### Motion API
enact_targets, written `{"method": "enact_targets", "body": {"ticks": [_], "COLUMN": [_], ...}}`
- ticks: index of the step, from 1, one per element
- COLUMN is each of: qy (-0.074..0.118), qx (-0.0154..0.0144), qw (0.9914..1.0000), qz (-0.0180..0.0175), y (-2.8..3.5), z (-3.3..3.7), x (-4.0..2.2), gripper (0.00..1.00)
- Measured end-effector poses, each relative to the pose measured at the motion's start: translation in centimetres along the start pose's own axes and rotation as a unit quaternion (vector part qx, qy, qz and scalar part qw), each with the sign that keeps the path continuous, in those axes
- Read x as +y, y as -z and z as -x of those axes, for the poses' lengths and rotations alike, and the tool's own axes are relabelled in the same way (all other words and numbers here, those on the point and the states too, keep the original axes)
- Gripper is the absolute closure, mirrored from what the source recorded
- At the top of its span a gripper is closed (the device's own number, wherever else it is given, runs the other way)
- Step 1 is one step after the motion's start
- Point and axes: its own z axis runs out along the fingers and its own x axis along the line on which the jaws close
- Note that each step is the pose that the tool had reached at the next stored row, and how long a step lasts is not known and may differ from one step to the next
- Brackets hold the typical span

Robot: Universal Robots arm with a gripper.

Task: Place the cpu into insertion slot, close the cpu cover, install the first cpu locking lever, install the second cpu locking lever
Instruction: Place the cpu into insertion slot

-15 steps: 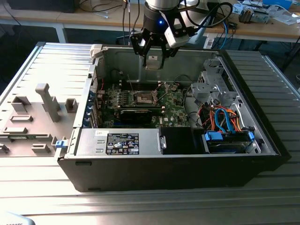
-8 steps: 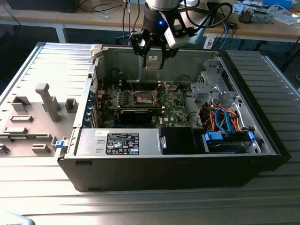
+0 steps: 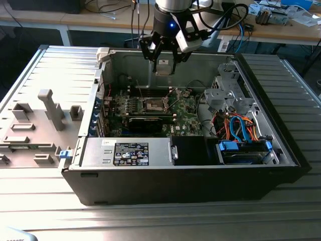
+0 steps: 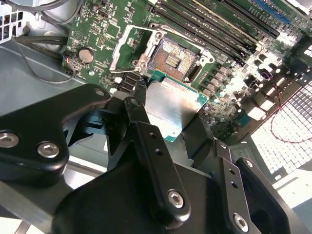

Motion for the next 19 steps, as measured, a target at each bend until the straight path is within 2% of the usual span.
{"method": "enact_targets", "body": {"ticks": [17, 19], "qy": [0.000, 0.000], "qx": [0.0000, 0.0000], "qw": [1.00000, 1.00000], "qz": [0.0000, 0.0000], "y": [-0.34, -0.56], "z": [0.01, 0.01], "x": [-0.03, -0.05], "gripper": [0.45, 0.45]}}
